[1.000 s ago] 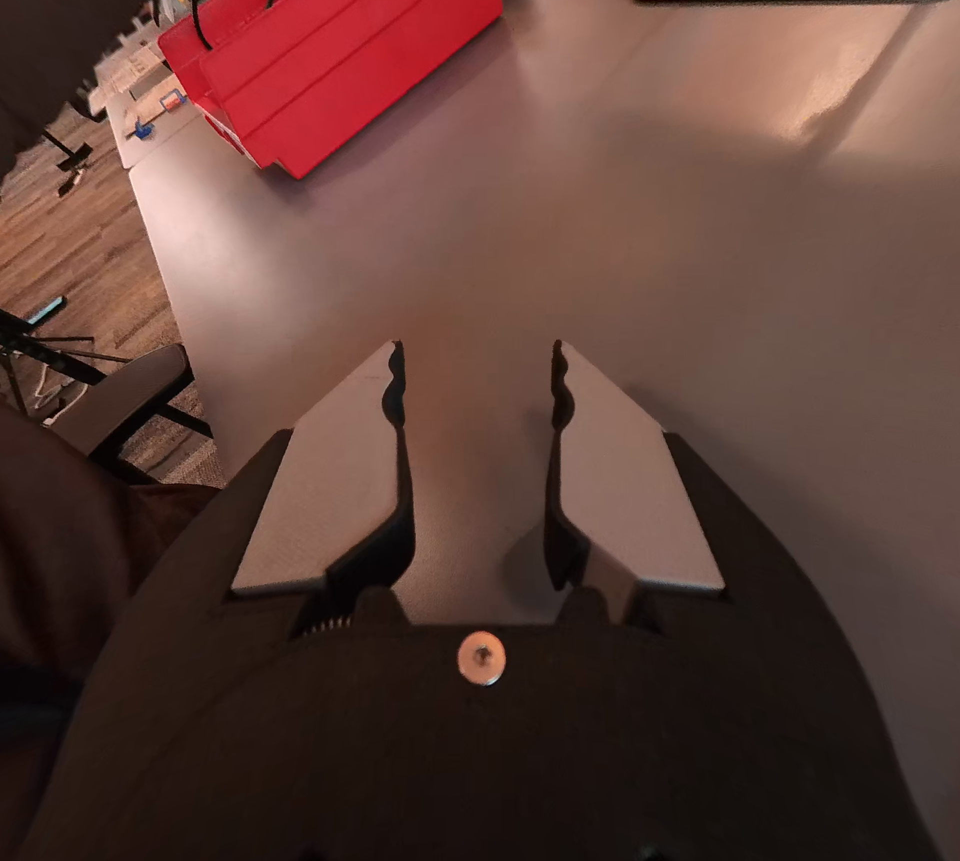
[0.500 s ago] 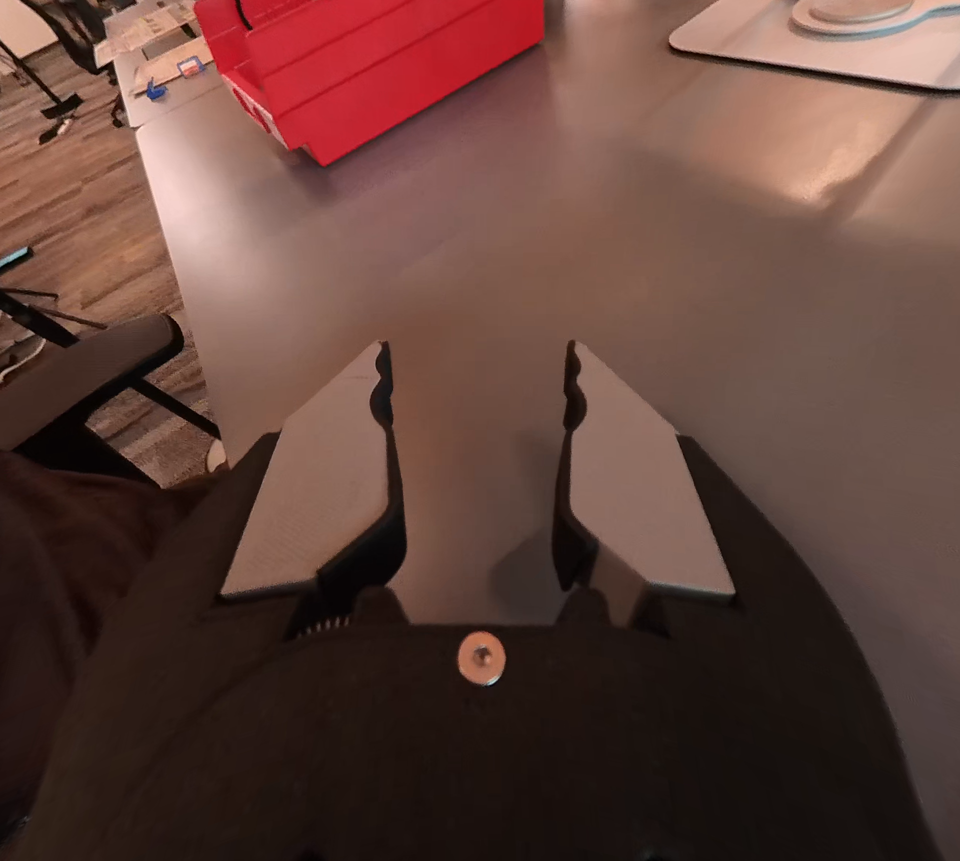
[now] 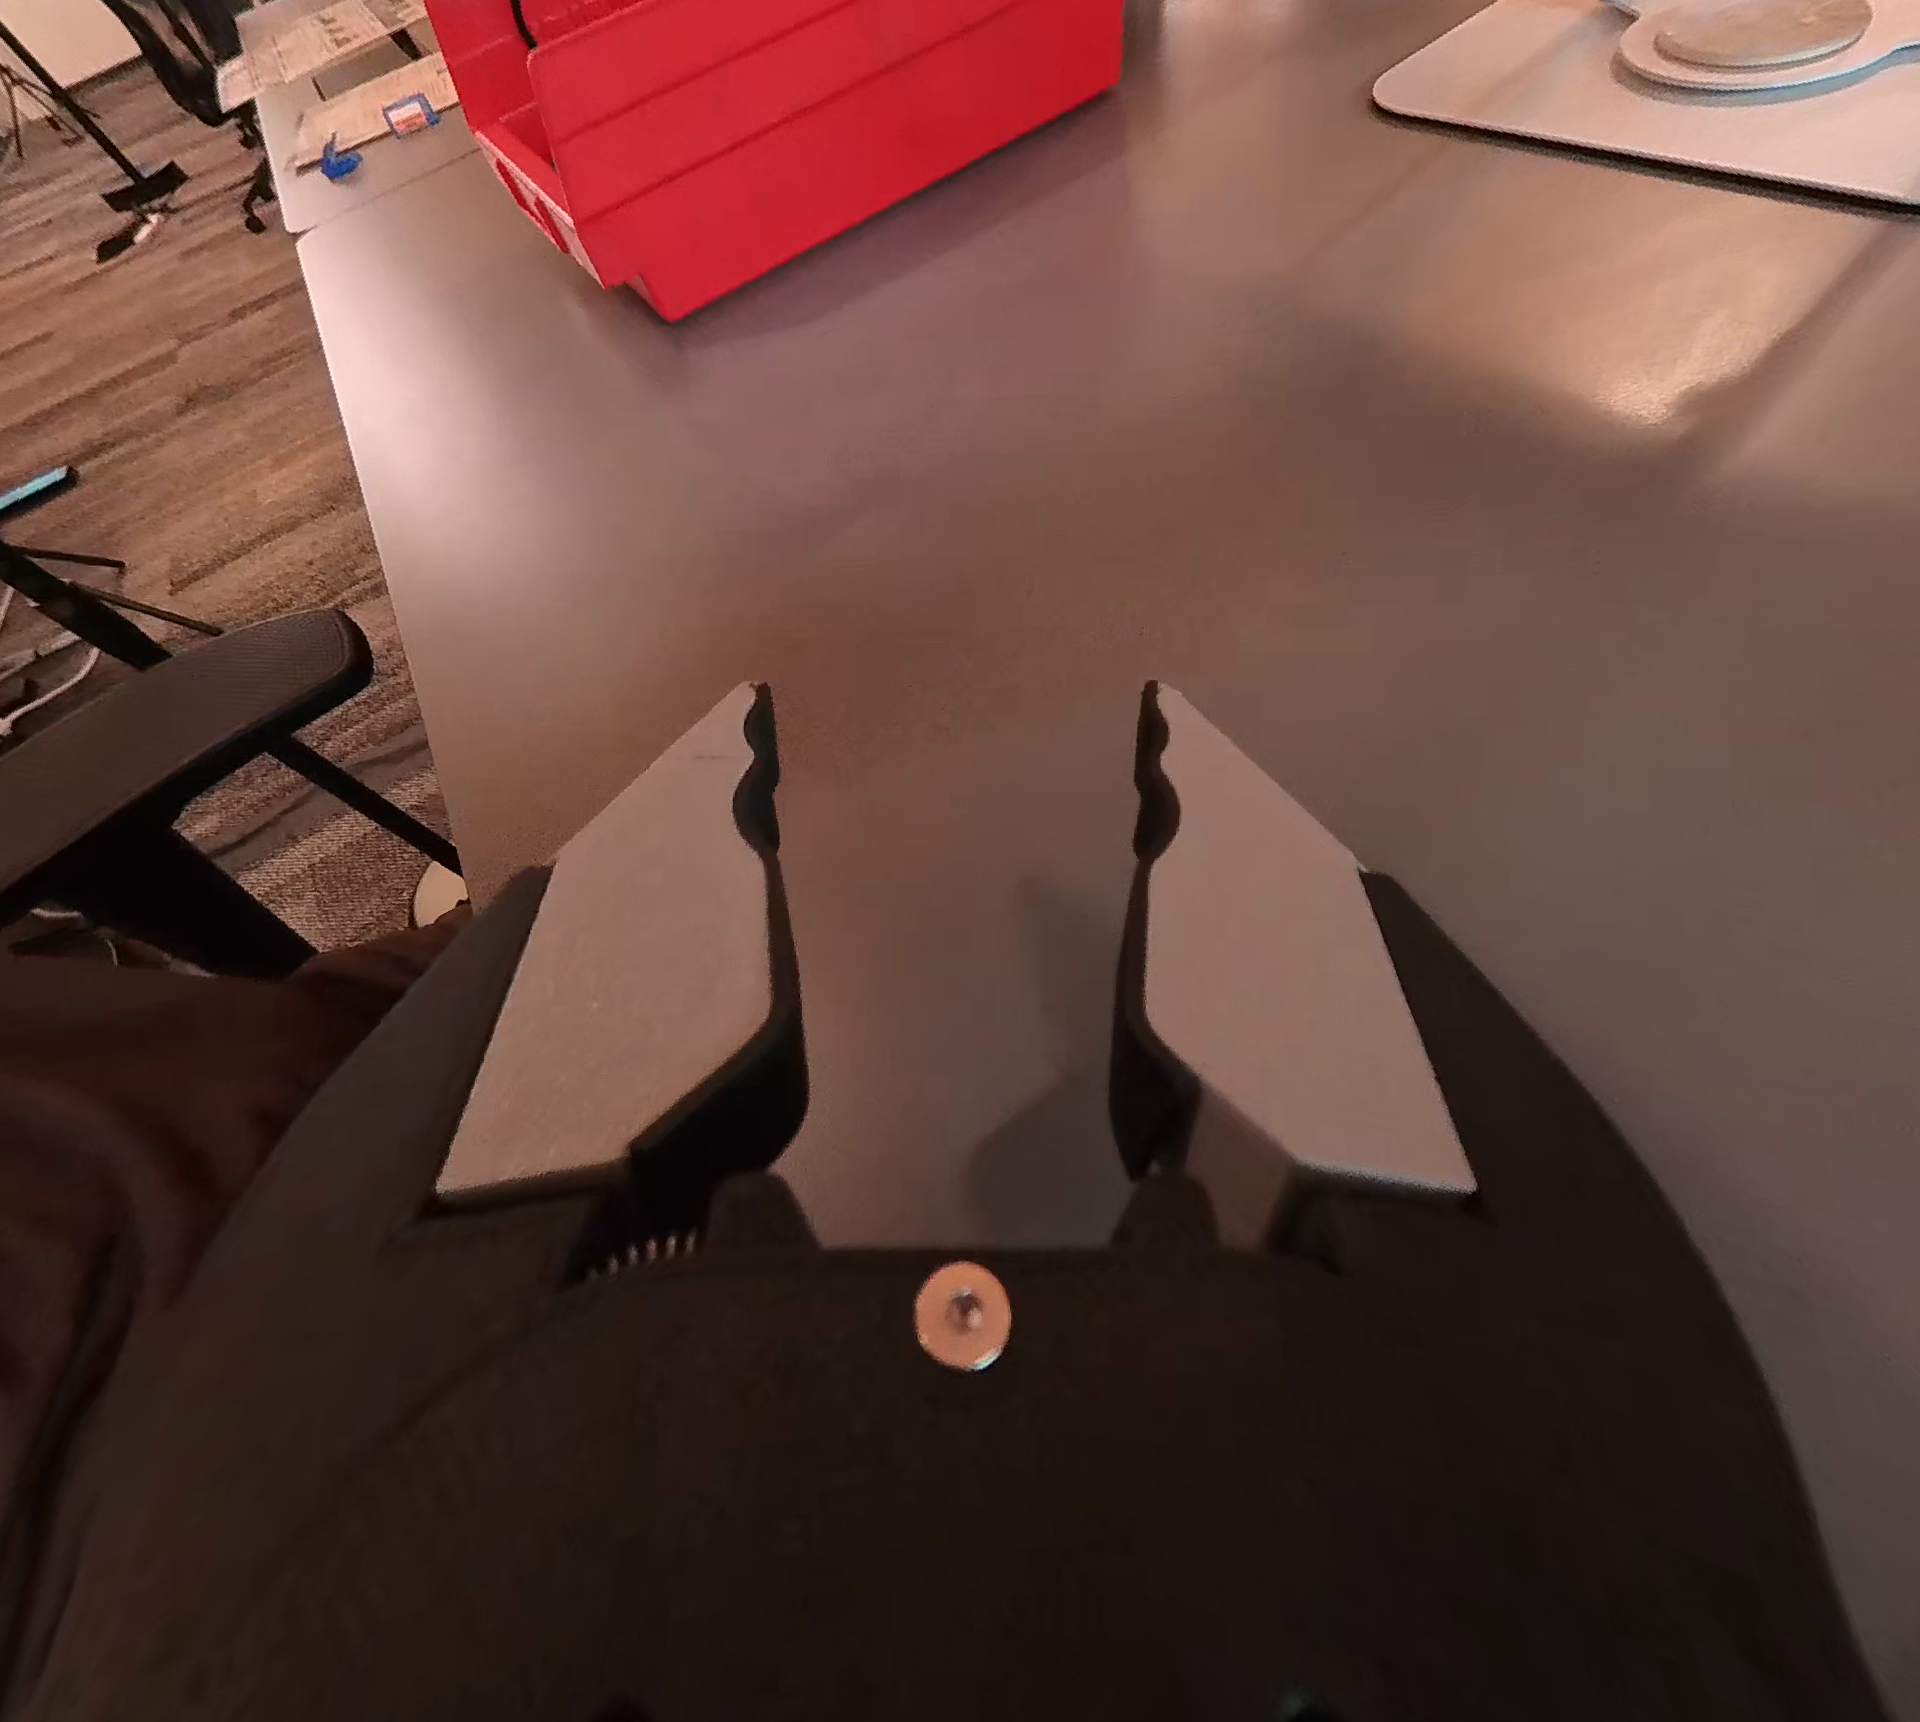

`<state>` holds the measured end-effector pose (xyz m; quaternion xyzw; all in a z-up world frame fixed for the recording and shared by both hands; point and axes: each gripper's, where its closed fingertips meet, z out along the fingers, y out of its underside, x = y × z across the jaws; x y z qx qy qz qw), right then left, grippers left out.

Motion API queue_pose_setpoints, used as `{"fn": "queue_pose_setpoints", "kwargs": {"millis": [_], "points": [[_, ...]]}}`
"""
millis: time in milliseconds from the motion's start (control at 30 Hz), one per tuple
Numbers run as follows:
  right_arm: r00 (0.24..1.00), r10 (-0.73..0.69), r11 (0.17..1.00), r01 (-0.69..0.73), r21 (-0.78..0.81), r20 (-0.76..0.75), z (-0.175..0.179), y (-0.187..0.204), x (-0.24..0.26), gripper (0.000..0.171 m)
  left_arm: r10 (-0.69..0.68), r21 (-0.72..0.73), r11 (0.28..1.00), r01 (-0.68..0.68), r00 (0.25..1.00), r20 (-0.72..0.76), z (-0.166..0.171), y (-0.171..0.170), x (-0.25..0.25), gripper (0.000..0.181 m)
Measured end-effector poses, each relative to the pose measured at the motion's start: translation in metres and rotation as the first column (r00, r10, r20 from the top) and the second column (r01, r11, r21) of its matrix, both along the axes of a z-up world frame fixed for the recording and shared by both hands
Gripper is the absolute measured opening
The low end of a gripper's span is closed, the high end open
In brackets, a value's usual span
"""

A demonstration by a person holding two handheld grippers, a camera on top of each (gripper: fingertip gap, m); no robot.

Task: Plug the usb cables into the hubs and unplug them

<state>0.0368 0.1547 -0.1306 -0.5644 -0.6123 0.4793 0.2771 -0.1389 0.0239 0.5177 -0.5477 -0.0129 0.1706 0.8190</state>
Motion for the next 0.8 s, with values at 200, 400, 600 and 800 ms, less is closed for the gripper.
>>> {"fn": "queue_pose_setpoints", "kwargs": {"millis": [200,400,600,800], "points": [[0.999,0.007,1.0,-0.007,0.012,-0.031,0.004,-0.002,0.006,0.068,-0.136,-0.254,0.96,0.115,0.988,-0.07,-0.123,0.076,0.036,0.001],[0.993,-0.009,0.997,0.001,-0.071,-0.114,0.019,0.007,0.013,0.07,-0.431,-0.36,0.829,0.428,0.899,0.078,-0.275,0.135,0.062,0.001],[0.984,-0.008,1.0,0.012,0.02,-0.18,0.043,0.018,0.013,0.077,-0.859,-0.352,0.487,0.799,0.511,-0.028,-0.332,0.099,0.128,0.001],[0.964,0.059,0.993,-0.03,0.116,-0.258,0.125,0.008,-0.009,0.084,-0.93,-0.403,0.335,0.852,0.367,0.004,-0.346,0.095,0.142,0.002]]}}
